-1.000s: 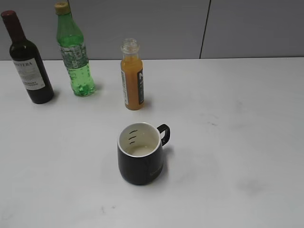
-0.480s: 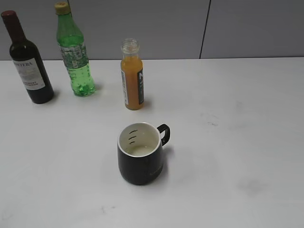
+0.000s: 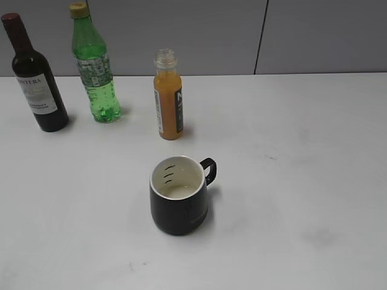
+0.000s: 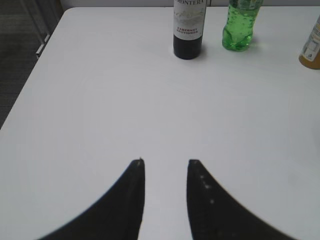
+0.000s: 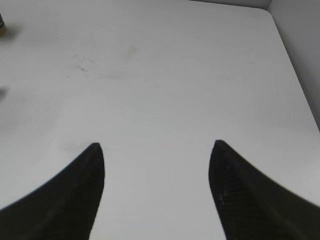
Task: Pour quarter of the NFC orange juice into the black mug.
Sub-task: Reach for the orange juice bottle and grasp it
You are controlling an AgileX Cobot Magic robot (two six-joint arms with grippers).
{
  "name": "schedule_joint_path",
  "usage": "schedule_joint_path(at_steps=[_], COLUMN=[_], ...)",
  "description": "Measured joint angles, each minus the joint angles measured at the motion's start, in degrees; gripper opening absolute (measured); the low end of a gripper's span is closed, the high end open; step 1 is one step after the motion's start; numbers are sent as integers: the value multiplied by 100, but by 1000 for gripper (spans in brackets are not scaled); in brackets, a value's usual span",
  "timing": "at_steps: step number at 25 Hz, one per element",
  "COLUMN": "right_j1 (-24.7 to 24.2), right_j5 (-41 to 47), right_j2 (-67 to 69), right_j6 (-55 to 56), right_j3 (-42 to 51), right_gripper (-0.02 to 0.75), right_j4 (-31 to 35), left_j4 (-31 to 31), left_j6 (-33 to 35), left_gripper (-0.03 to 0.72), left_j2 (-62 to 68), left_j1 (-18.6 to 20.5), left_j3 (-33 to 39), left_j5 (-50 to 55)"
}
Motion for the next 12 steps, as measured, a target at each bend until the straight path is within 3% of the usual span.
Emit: schedule_joint_path(at_steps=[12], right_j1=[0], right_j5=[0], right_j2=[0], right_j6=[6], right_j3=[0], right_gripper=[500], right_j4=[0], left_j4=[6], left_j6=[0], left_gripper=[232], left_j2=[0], left_j1=[0], left_j3=[0], left_j5=[0])
